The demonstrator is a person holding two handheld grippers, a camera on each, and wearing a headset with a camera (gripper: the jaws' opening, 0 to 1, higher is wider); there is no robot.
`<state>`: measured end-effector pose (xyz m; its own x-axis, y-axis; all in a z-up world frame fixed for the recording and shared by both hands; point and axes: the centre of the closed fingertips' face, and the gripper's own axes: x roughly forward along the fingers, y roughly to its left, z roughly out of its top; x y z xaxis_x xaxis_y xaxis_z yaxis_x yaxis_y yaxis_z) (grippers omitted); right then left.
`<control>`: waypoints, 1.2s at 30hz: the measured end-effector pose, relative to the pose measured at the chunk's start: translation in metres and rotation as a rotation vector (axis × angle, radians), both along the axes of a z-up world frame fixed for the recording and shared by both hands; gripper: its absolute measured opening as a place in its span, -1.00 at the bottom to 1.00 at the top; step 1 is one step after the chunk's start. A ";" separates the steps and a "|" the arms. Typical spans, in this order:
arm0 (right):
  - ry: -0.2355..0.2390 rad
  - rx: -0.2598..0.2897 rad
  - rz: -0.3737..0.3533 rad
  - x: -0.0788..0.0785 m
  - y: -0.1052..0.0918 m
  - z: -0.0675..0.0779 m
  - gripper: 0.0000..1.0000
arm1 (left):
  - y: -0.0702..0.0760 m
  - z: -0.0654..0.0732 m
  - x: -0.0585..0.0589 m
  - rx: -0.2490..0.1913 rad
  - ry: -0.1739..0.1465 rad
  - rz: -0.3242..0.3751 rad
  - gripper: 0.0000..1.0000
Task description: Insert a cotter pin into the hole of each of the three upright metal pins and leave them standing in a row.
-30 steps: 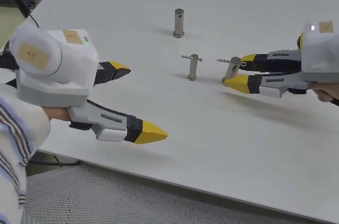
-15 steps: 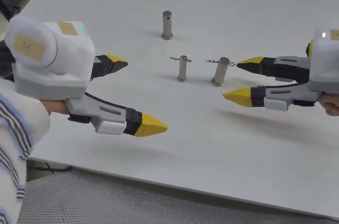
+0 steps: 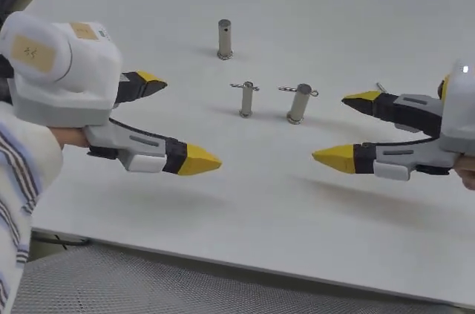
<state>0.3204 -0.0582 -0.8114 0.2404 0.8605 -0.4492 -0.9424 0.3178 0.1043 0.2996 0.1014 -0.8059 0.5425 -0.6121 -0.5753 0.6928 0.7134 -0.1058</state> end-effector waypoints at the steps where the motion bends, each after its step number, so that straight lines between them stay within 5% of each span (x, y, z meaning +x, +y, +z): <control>1: 0.003 0.002 -0.010 -0.001 -0.001 0.001 0.42 | 0.002 0.000 0.004 0.001 -0.002 0.006 0.79; 19: 0.014 -0.033 -0.082 -0.020 -0.020 0.013 0.50 | 0.017 -0.007 0.055 0.022 -0.011 0.043 0.56; 36: 0.042 -0.049 -0.166 -0.036 -0.028 0.016 0.78 | 0.024 -0.004 0.105 0.016 -0.040 0.055 0.17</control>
